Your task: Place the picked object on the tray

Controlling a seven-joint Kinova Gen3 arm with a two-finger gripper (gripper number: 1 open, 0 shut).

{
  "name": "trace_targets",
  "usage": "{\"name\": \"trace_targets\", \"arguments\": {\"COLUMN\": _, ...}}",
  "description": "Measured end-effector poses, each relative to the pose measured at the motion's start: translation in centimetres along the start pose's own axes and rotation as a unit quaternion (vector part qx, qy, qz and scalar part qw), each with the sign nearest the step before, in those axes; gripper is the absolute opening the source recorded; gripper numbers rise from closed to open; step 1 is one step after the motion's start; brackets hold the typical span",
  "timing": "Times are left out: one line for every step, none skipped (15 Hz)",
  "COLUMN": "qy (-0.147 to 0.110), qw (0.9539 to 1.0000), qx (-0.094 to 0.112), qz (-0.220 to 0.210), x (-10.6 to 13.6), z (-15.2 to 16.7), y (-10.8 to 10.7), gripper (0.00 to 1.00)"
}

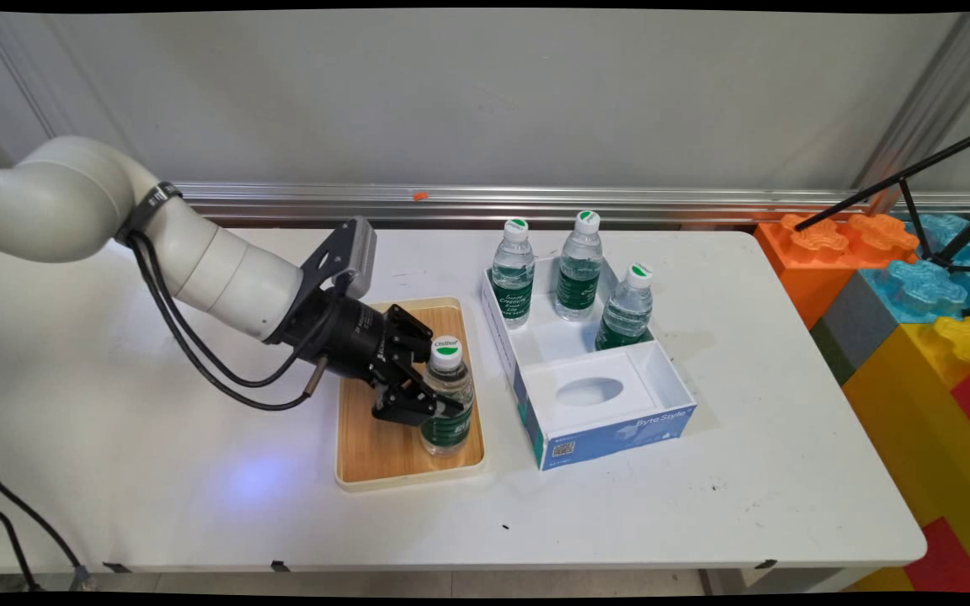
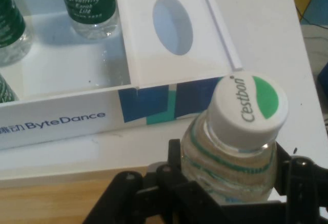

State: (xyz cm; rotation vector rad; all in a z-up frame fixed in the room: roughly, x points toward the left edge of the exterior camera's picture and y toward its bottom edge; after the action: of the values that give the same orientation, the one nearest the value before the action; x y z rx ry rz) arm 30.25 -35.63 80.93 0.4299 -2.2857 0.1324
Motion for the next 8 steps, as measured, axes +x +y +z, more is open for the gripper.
{"name": "trace_targets", "arguments": {"qy": 0.0, "qw": 1.0, "qx": 0.0, "qz": 0.001, "x": -0.08, "z": 0.13, "y": -0.03, "gripper": 0.0}}
{"name": "trace_targets", "arguments": {"qy": -0.001, "qw": 1.0, "qx": 0.001, "qz": 0.001, "x": -0.17, "z": 0.25, "y": -0.06, "gripper": 0.0}}
{"name": "trace_targets", "arguments": {"qy": -0.001, "qw": 1.0, "qx": 0.001, "qz": 0.002, "x": -0.21, "z": 0.34, "y": -0.09, "gripper": 0.0}}
{"name": "trace_targets", "arguments": {"qy": -0.001, "qw": 1.0, "qx": 0.001, "qz": 0.002, "x": -0.25, "z": 0.38, "y": -0.1, "gripper": 0.0}}
{"name": "trace_targets", "arguments": {"qy": -0.001, "qw": 1.0, "qx": 0.002, "qz": 0.002, "x": -0.3, "z": 0.47, "y": -0.13, "gripper": 0.0}}
{"name": "trace_targets", "arguments": {"qy": -0.002, "qw": 1.0, "qx": 0.002, "qz": 0.003, "x": -0.35, "z": 0.55, "y": -0.16, "gripper": 0.0}}
{"name": "trace_targets", "arguments": {"qy": -0.002, "qw": 1.0, "qx": 0.002, "qz": 0.004, "x": -0.37, "z": 0.62, "y": -0.18, "gripper": 1.0}}
{"name": "trace_targets", "arguments": {"qy": -0.002, "qw": 1.0, "qx": 0.002, "qz": 0.004, "x": -0.42, "z": 0.66, "y": -0.19, "gripper": 1.0}}
